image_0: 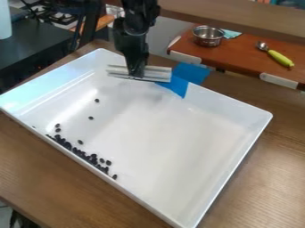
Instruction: Sweep into pile
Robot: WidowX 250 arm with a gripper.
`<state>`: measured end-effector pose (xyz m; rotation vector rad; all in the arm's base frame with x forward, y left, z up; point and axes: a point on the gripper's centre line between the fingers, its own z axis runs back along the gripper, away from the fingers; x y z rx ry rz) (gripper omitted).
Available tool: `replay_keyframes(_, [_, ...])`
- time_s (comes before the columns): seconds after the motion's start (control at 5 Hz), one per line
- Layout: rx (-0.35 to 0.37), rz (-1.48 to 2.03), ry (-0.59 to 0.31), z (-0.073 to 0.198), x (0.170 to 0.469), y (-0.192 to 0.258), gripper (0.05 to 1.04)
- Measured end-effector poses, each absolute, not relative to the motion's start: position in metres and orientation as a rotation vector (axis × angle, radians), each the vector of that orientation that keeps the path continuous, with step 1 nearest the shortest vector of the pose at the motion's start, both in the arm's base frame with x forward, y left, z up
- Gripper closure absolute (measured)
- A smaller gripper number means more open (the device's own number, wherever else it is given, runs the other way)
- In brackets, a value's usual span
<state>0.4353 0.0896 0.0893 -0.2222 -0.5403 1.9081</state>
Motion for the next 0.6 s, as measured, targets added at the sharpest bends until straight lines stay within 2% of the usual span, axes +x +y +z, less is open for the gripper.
replay_keyframes(0.2, [-0.191,1.922,-0.626,0.087,0.433,0.101,0.743])
replay_keyframes(0.6, [-0.107,1.883,-0.647,0.061,0.413,0.117,0.743])
